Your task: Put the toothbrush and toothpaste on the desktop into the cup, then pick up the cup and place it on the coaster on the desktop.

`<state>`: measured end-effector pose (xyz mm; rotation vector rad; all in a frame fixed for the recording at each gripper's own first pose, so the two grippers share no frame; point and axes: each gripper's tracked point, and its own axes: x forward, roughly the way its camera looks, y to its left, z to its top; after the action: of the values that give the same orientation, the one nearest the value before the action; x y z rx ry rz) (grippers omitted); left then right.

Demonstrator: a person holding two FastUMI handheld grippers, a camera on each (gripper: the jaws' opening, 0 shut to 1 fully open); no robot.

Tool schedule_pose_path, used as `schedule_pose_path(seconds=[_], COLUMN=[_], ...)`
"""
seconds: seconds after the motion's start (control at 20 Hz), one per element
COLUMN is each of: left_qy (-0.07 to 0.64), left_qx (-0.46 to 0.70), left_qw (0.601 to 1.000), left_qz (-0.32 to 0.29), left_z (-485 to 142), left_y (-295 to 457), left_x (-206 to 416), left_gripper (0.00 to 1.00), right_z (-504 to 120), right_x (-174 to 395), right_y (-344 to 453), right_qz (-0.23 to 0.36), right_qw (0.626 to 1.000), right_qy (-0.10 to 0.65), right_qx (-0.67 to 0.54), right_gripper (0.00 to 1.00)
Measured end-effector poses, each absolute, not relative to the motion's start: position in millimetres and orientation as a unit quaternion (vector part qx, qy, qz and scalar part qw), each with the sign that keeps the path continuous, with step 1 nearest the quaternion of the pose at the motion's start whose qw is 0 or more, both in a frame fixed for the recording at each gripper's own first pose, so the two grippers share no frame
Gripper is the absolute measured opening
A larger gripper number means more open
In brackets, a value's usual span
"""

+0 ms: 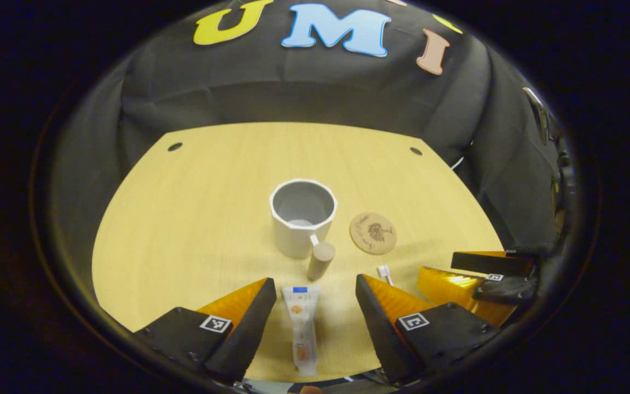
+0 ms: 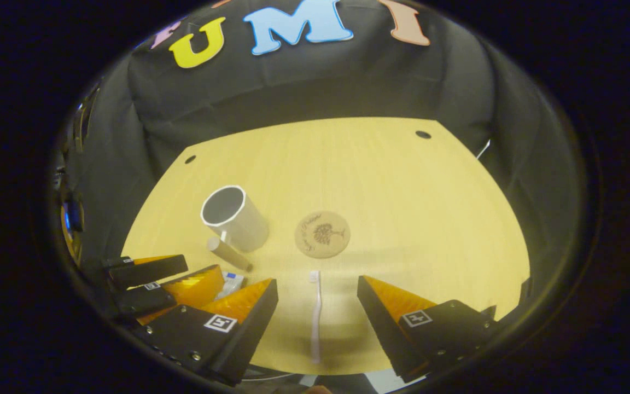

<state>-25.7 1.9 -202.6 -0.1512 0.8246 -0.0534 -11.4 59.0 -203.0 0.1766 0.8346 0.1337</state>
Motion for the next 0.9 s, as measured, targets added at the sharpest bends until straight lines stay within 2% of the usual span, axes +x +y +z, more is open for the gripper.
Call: schedule_pose_path(seconds=[0.15,0.2,0.3,0.45,0.5,0.7,0.75,0.85,0.9], left_qy=[0.464,0.479,0.503,0.529,0.537,0.576,0.572,0.574,0.573], left_qx=[-0.073,-0.074,-0.077,-0.074,-0.075,-0.082,-0.077,-0.074,-0.071], left_qw=[0.883,0.875,0.861,0.845,0.840,0.813,0.816,0.816,0.816], left_qz=[-0.025,-0.023,-0.021,-0.015,-0.012,-0.002,-0.003,-0.007,-0.007], left_z=[-231,-240,-252,-270,-277,-295,-295,-295,-294], left_y=[3,3,-3,4,6,7,9,9,9], left_x=[-42,-44,-51,-57,-61,-75,-72,-72,-71], left_gripper=[0.95,0.98,0.95,0.98,0.95,0.97,0.97,0.93,0.93], right_z=[-225,-233,-245,-261,-266,-279,-281,-290,-292], right_x=[-16,-18,-23,-29,-32,-36,-36,-40,-43], right_y=[64,64,64,67,69,70,71,74,76], right_qz=[0.066,0.065,0.060,0.063,0.064,0.066,0.068,0.071,0.075], right_qw=[0.889,0.883,0.870,0.852,0.848,0.834,0.830,0.822,0.817], right_qy=[0.445,0.456,0.483,0.515,0.522,0.547,0.552,0.565,0.572], right_qx=[0.090,0.086,0.074,0.065,0.063,0.040,0.035,0.023,0.021], right_gripper=[0.94,0.94,0.94,0.94,0.94,0.94,0.89,0.92,0.80])
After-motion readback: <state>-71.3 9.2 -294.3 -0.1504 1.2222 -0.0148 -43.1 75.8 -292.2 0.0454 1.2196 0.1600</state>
